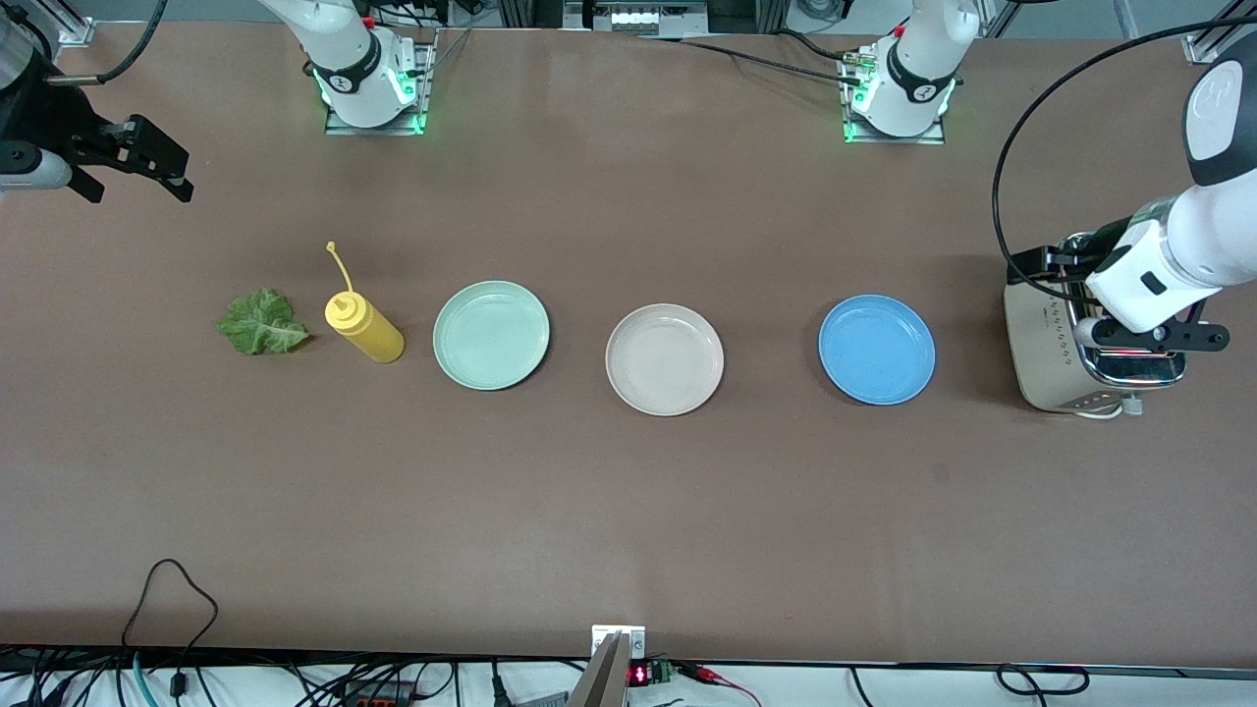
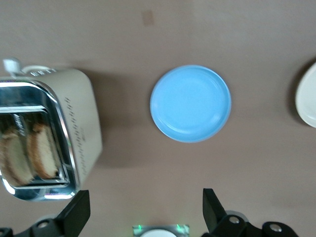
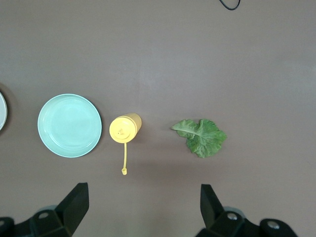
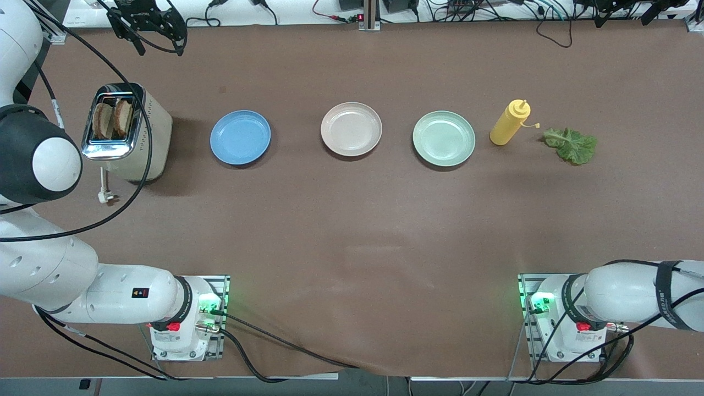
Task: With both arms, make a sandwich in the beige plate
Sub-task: 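Move the left gripper down over the toast in the toaster, then lower the left gripper into the toaster while the right gripper moves out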
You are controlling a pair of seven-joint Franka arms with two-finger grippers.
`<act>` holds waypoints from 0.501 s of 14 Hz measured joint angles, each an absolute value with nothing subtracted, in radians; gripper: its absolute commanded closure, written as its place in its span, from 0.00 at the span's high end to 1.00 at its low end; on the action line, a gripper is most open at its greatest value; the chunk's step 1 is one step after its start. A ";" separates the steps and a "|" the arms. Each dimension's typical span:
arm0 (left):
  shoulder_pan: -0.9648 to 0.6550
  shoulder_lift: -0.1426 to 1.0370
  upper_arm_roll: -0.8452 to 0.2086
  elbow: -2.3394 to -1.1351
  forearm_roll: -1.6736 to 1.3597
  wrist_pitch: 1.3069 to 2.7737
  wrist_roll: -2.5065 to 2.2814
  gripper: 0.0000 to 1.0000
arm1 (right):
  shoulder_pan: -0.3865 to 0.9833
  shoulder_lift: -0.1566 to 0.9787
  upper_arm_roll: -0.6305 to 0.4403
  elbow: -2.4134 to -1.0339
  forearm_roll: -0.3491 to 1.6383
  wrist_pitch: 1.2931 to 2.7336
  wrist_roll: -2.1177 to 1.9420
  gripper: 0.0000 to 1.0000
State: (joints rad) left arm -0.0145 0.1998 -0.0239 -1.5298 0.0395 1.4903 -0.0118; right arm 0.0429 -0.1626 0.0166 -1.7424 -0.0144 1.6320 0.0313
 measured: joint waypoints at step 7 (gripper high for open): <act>0.061 0.022 -0.024 -1.916 0.244 1.849 -0.012 1.00 | 0.046 -0.121 0.019 -1.778 -0.014 1.698 0.029 1.00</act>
